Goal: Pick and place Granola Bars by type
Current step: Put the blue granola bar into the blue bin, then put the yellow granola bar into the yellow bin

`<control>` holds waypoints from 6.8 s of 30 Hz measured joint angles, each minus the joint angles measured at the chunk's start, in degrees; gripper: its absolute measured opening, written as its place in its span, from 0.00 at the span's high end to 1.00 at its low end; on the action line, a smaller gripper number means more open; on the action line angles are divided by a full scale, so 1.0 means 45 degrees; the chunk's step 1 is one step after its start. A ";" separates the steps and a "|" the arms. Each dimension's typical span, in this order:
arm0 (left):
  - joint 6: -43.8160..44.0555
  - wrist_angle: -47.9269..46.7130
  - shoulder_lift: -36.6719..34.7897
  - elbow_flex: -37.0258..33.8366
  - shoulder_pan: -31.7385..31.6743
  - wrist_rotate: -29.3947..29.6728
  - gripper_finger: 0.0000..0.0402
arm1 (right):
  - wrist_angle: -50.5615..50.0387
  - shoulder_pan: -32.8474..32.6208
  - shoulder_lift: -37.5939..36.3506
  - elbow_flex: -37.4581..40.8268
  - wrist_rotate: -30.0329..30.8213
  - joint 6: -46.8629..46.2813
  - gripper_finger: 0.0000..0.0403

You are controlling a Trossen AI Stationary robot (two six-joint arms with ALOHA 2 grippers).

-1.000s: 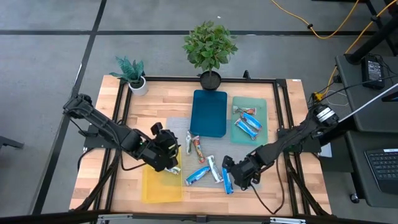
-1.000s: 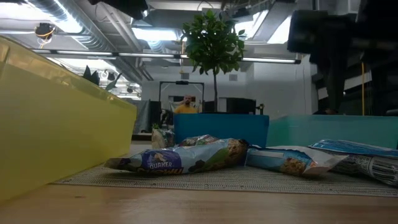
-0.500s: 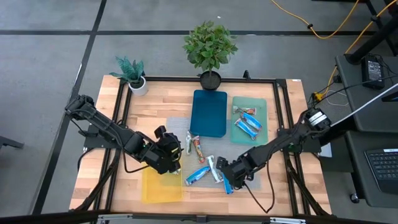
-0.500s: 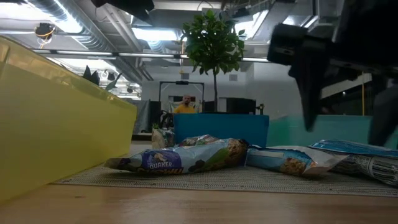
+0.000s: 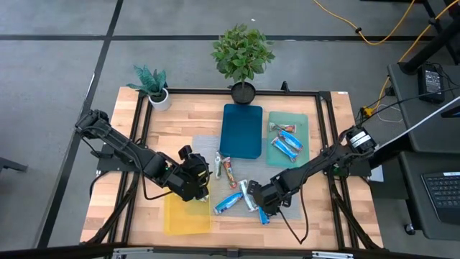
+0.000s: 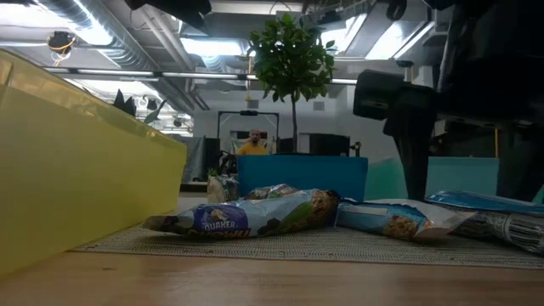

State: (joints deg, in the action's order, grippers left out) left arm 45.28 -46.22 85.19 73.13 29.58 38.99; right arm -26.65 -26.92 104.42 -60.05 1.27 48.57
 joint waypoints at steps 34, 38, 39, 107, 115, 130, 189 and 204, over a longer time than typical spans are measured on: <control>0.0140 0.0330 -0.0005 -0.0001 0.0000 0.0087 0.64 | -0.4032 0.0335 -0.0009 -0.2512 0.0848 -0.5717 0.89; 0.0135 0.0326 -0.0005 -0.0001 0.0000 0.0095 0.64 | -0.4842 0.0595 -0.0009 -0.3450 0.0828 -0.6813 0.86; 0.0128 0.0330 -0.0005 -0.0001 0.0000 0.0093 0.64 | -0.5077 0.0646 -0.0009 -0.3709 0.0819 -0.7122 0.84; -0.4459 0.0321 -0.0073 -0.0011 -0.2550 0.0196 0.64 | -0.6636 1.1691 -0.0030 -0.7157 -0.1551 -0.8342 0.91; -0.4421 0.0325 -0.0063 -0.0011 -0.2550 0.0447 0.64 | -0.4382 1.1686 -0.0030 -0.5067 -0.1550 -0.8789 0.86; -0.4226 0.0380 -0.0058 -0.0011 -0.3050 0.0436 0.64 | -0.3122 1.1672 0.0509 -0.3614 -0.2640 -0.9039 0.82; -0.5130 -0.1491 -0.3306 0.0004 -0.2264 -0.0001 0.64 | -0.8749 0.0956 -0.0793 -0.8684 0.1142 -1.2102 0.71; -0.6009 -0.1452 -0.3483 0.0004 -0.1499 -0.0015 0.64 | -0.6602 -0.0023 -0.0699 -0.8675 0.0402 -1.1364 0.71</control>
State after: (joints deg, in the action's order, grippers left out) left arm 18.24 -52.75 69.52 73.14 22.84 38.92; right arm -56.37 -27.02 101.27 -99.09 3.08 -2.57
